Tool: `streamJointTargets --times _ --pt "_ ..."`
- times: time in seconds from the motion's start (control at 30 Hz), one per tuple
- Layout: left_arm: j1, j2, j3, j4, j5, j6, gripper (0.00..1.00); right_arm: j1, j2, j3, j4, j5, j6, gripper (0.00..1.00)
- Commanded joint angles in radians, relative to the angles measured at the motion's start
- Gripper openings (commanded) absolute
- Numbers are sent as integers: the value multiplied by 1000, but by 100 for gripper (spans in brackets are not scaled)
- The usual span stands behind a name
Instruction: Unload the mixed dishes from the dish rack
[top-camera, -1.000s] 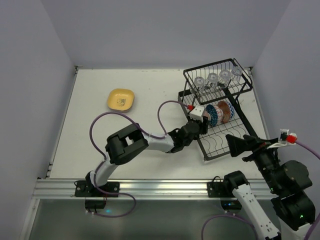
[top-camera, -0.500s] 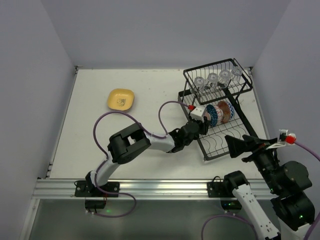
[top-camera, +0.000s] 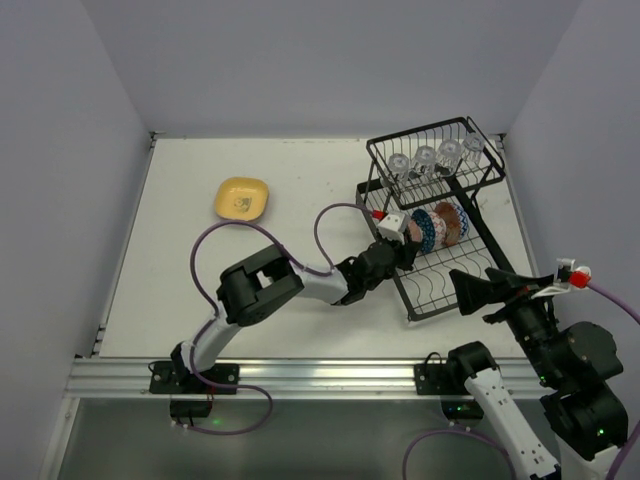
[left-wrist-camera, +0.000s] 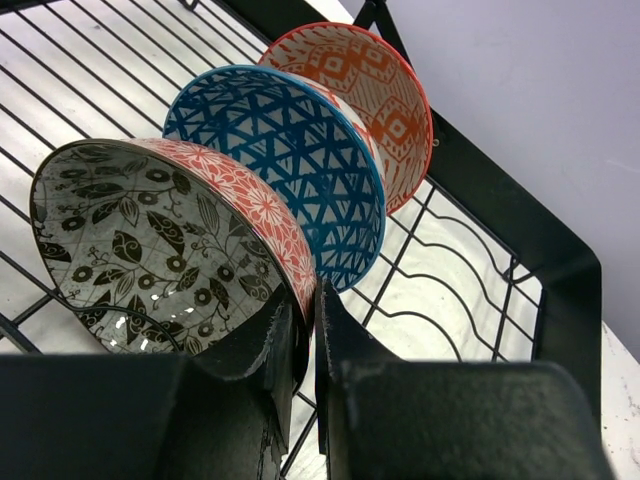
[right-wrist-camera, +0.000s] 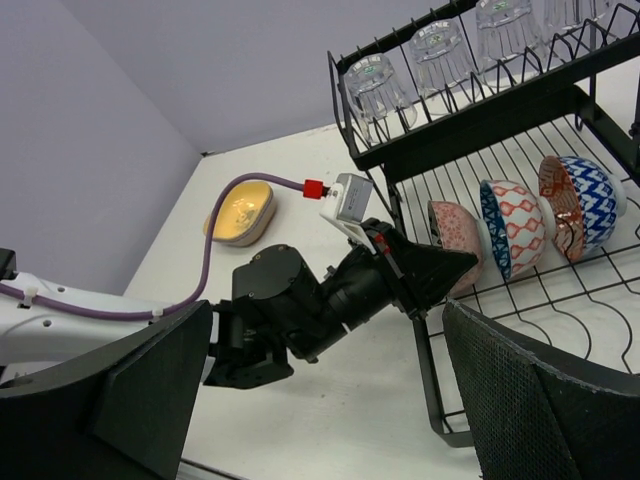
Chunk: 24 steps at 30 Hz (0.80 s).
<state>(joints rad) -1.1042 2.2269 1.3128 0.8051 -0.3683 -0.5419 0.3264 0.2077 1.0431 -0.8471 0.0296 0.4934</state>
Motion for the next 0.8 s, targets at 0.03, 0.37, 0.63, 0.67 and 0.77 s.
streamJointTargets --times 0.03,0.37,0.63,0.67,0.77 --pt "23 -3 -18 91 -18 -29 0 -3 2 8 40 -23 -32 99" --pt "52 -1 -86 226 58 -122 0 -3 -4 11 42 -23 -46 99" --pt "64 8 -93 330 100 -161 0 -3 4 11 43 -22 -56 99" --pt "64 8 -93 338 106 -164 0 -3 4 9 45 -23 -58 99" --pt "66 7 -99 376 121 -168 0 -3 6 11 45 -22 -62 99"
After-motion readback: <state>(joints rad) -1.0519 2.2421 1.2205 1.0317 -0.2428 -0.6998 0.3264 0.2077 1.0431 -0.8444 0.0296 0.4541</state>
